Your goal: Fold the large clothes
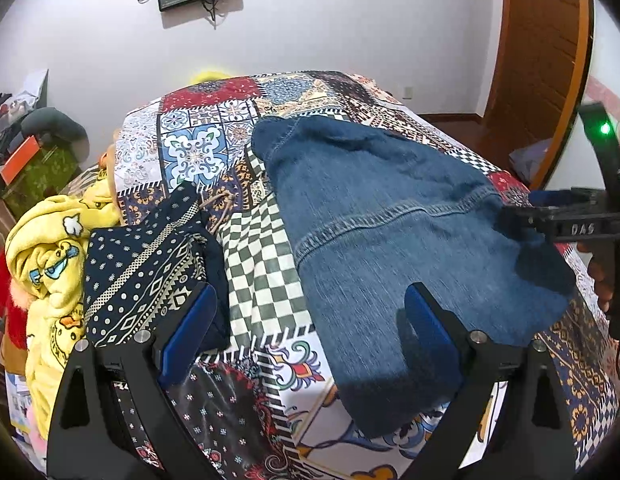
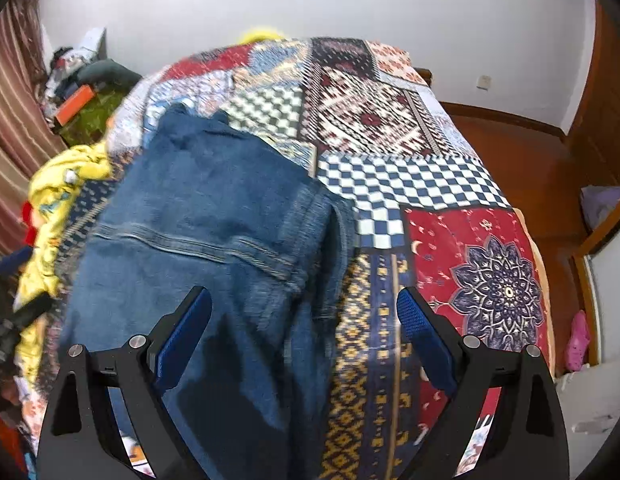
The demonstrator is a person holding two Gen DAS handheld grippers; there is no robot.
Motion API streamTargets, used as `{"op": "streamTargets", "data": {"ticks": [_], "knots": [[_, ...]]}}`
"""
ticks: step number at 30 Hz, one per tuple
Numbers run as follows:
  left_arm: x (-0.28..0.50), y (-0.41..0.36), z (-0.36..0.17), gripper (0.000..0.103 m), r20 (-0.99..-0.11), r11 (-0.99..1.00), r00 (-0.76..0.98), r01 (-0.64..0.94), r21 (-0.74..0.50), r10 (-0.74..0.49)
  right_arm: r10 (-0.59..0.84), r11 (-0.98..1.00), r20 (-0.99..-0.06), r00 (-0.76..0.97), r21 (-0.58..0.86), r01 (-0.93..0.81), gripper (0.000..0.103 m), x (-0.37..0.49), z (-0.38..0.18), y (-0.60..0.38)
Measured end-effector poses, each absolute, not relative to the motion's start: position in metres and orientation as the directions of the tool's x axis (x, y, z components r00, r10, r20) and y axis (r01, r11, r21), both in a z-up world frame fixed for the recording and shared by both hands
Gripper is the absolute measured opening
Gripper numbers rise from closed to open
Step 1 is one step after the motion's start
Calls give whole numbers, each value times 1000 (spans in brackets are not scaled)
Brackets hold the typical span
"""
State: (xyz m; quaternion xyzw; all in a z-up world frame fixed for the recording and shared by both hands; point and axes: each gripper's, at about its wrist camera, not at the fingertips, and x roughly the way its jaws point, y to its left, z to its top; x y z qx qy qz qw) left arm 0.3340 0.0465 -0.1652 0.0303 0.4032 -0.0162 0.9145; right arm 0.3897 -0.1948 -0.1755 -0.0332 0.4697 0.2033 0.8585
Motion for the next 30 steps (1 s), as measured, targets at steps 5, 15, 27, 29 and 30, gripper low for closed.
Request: {"op": "streamTargets", "data": {"ticks": [5, 15, 27, 29, 30], "knots": [[339, 57, -163, 95, -733, 998, 679, 22, 55, 26, 313, 918, -835, 453, 142, -371, 92, 392, -178, -216], [348, 81, -151, 95, -750, 994, 653, 36, -104, -103, 401, 897, -784, 475, 229, -379, 92, 371, -140, -241], [405, 92, -231, 95, -764, 828, 384, 2, -561, -518, 575, 793, -800, 169, 495, -353, 92, 395, -212, -215], [414, 88, -239, 95, -758, 814, 366, -4, -581, -539, 625, 754, -772, 118, 557, -347, 93, 405, -225, -215], [419, 86, -242, 95, -747, 801, 360, -2, -599, -558, 644, 738, -759, 94, 585, -337, 95, 410, -228, -215]]}}
